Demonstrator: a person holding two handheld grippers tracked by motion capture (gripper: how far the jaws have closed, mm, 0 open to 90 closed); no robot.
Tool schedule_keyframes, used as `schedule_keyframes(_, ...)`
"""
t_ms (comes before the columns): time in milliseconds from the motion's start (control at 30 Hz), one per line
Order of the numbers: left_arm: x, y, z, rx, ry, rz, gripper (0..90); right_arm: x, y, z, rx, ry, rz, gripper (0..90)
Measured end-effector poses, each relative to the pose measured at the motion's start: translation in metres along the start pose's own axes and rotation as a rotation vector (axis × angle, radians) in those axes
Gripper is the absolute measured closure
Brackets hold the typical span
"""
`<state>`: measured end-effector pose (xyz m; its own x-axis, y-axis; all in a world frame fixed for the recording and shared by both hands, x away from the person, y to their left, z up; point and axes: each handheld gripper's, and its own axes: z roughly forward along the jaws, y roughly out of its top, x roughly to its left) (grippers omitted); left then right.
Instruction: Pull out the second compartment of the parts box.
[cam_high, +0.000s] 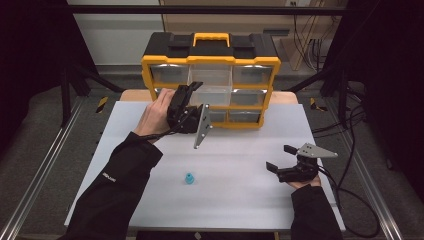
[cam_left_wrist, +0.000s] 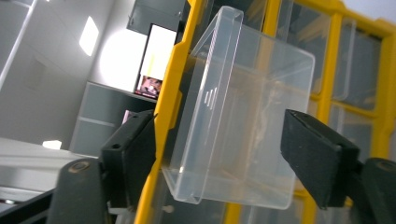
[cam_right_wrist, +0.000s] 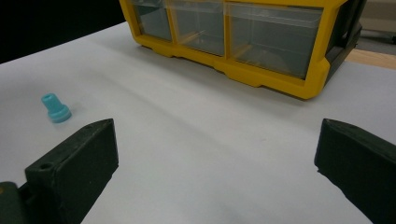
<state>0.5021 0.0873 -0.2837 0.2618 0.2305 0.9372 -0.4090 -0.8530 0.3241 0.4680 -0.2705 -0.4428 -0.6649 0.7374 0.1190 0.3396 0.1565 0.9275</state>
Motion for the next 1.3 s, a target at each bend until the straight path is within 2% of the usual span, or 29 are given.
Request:
schedule_keyframes(67, 0.001, 0.0, -0.001, -0.008, -0.022, -0.061, 21.6, 0.0, 0.0, 0.0, -0.001, 0.0, 0.0, 0.2)
schedule_keyframes(233, 0.003, 0.0, -0.004, -0.009, -0.067, -0.168, 15.8, 0.0, 0.0, 0.0, -0.001, 0.0, 0.001, 0.2)
schedule_keyframes(333, 0.004, 0.0, -0.005, 0.0, -0.077, -0.214, 12.1, 0.0, 0.0, 0.0, -0.001, 0.0, 0.0, 0.2)
schedule_keyframes(367, 0.004, -0.001, -0.006, 0.005, -0.067, -0.227, 10.4, 0.0, 0.0, 0.0, 0.0, -0.001, -0.002, 0.2)
schedule_keyframes(500, 0.005, -0.002, -0.01, -0.007, -0.075, -0.298, 7.9, 0.0, 0.0, 0.0, -0.001, 0.0, 0.001, 0.2)
schedule_keyframes(633, 0.008, -0.006, -0.015, -0.017, -0.095, -0.387, 5.2, 0.0, 0.0, 0.0, 0.002, 0.0, -0.003, 0.2)
schedule_keyframes(1133, 0.009, -0.038, -0.037, -0.014, -0.137, -0.678, 1.0, 0.001, -0.001, 0.001, 0.006, 0.0, 0.003, 0.2)
schedule_keyframes(1300, 0.006, -0.051, -0.044, -0.015, -0.154, -0.754, 0.1, 0.001, -0.001, 0.001, 0.005, 0.0, 0.003, 0.2)
